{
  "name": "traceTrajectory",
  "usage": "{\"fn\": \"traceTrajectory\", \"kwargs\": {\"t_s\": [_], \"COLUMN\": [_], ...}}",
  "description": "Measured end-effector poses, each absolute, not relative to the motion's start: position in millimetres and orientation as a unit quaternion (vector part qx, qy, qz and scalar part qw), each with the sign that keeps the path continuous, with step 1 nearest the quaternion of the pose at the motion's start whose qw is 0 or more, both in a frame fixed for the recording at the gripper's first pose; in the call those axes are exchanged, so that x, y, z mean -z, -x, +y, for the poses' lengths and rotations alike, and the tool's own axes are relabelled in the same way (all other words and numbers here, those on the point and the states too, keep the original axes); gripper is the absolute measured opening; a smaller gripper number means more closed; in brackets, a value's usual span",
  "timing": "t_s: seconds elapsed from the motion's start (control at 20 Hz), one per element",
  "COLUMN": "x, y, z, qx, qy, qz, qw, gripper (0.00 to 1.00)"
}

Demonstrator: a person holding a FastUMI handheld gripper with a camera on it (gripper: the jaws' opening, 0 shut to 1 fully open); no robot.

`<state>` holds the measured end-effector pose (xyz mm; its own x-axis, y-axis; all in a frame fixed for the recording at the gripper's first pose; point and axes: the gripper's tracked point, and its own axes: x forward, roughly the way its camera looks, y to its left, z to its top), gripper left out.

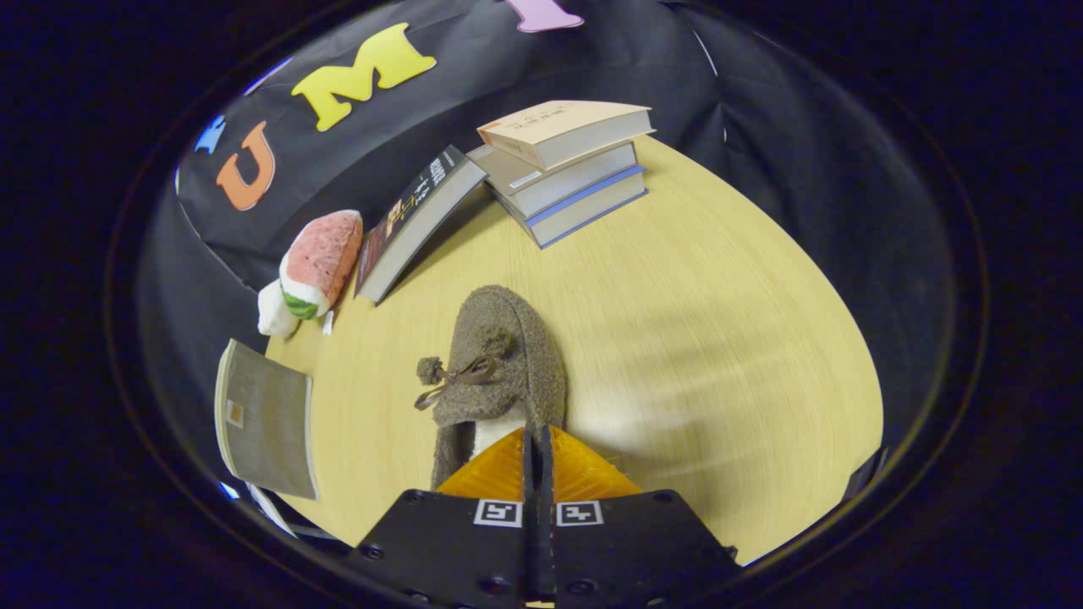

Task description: Open the storage box then place both shoes into the box .Put the left shoe in first, then the right shoe, with the right side of both shoes facing outward in a uniform manner.

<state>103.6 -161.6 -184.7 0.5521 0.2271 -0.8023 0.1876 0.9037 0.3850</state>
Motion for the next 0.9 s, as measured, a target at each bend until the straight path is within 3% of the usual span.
{"fn": "traceTrajectory", "kwargs": {"t_s": [0.7,0.9], "x": [102,111], "y": [-104,-99], "z": [-54,-36], "qx": [-0.079,-0.066], "qy": [-0.273,-0.147], "qz": [0.419,0.442], "qw": [0.862,0.882], "gripper": [0.00,0.00]}}
